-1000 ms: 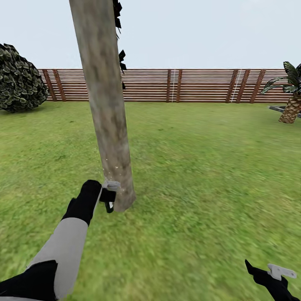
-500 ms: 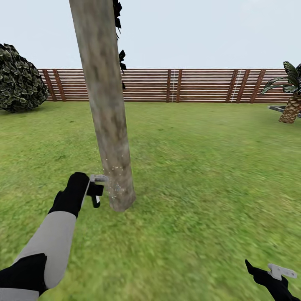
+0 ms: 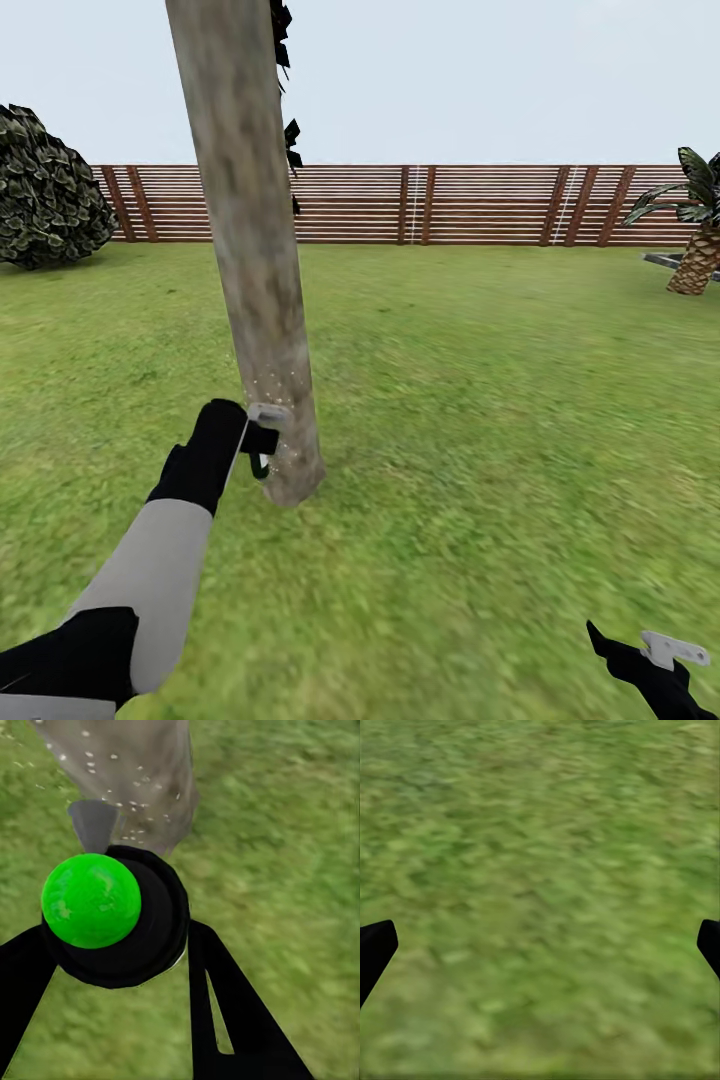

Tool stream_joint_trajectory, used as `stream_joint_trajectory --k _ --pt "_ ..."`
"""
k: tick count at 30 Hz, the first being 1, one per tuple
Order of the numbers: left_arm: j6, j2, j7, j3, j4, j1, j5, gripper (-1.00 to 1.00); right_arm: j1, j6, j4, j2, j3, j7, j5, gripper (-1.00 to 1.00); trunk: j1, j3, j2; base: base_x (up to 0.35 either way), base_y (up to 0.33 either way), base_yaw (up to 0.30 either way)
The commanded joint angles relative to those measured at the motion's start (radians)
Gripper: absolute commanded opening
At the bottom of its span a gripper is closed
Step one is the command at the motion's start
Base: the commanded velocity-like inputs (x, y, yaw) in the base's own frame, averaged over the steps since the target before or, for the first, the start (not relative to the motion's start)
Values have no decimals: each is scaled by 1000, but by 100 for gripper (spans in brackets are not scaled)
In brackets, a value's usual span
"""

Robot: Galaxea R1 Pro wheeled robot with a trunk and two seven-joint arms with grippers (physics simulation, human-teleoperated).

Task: In the garden, pick up the pesticide atomizer on the floor and spray pesticide onto both trees until each tree trunk is fully covered.

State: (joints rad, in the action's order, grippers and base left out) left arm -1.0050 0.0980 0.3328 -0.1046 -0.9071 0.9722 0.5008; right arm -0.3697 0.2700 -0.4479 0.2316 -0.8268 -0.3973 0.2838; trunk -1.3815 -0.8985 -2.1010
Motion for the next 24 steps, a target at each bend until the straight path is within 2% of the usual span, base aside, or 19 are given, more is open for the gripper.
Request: stream_joint_trajectory --k 1,6,9,14,16,19,22,24 --pt "-1 -8 0 -5 -1 9 -1 -100 0 0 0 0 0 0 0 100 0 0 0 0 0 0" --pt "-1 -46 0 -12 -2 31 -1 -100 0 0 0 0 0 0 0 100 0 0 0 0 0 0" --pt "-1 -49 0 -24 -2 41 -1 -100 0 0 0 0 0 0 0 100 0 0 0 0 0 0" --pt "-9 -14 0 -16 -2 45 -3 -100 0 0 0 0 0 0 0 100 0 0 0 0 0 0" --pt "-10 13 0 -14 -3 52 -3 -100 0 0 0 0 0 0 0 100 0 0 0 0 0 0" --pt "-10 16 0 -14 -2 57 -1 -100 0 0 0 0 -1 0 0 100 0 0 0 0 0 0" --pt "-9 -7 -1 -19 1 57 1 -100 0 0 0 0 0 0 0 100 0 0 0 0 0 0" --pt "-9 -50 0 -22 2 55 1 -100 0 0 0 0 0 0 0 100 0 0 0 0 0 0"
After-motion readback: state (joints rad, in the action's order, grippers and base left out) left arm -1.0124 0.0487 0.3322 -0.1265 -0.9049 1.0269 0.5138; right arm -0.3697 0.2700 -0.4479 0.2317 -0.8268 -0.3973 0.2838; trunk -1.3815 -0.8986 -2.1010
